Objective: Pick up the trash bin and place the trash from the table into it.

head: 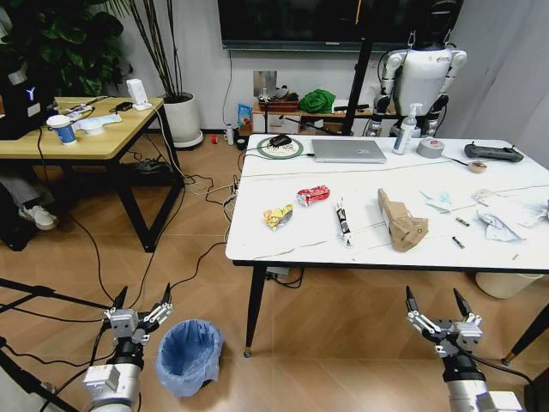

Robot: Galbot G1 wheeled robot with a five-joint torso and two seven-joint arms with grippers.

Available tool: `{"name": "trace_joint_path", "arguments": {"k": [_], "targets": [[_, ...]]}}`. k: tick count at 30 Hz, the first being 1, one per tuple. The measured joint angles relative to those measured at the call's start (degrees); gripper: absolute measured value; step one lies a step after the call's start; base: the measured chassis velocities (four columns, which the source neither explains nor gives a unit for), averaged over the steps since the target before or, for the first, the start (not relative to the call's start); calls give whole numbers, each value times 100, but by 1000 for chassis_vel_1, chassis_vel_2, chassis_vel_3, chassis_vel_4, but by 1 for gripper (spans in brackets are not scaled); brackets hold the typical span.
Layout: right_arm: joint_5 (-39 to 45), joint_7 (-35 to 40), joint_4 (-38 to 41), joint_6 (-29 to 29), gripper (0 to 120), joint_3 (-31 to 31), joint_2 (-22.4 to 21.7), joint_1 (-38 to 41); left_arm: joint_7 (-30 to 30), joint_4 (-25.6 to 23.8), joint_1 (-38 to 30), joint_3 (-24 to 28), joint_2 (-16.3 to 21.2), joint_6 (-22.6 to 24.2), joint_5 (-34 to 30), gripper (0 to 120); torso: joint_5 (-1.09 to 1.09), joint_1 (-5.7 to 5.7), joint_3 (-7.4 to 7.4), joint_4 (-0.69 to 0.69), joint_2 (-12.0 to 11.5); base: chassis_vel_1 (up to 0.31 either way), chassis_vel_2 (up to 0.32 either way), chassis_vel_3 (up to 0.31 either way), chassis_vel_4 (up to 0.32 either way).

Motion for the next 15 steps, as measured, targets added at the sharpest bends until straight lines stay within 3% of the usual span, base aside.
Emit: {"name": "trace_joint_path", "arguments": {"k": [7,15], "targets": [[-12,-8,-19,9,100,2,54,12,-340,-86,1,77,44,49,-45,100,0,0,0,0,0,0,0,0,0],[-47,-53,-226,90,100,-20,164,100,-286,399,-83,52,80,-130,-60,100,-1,0,0,0,0,0,0,0,0]]}}
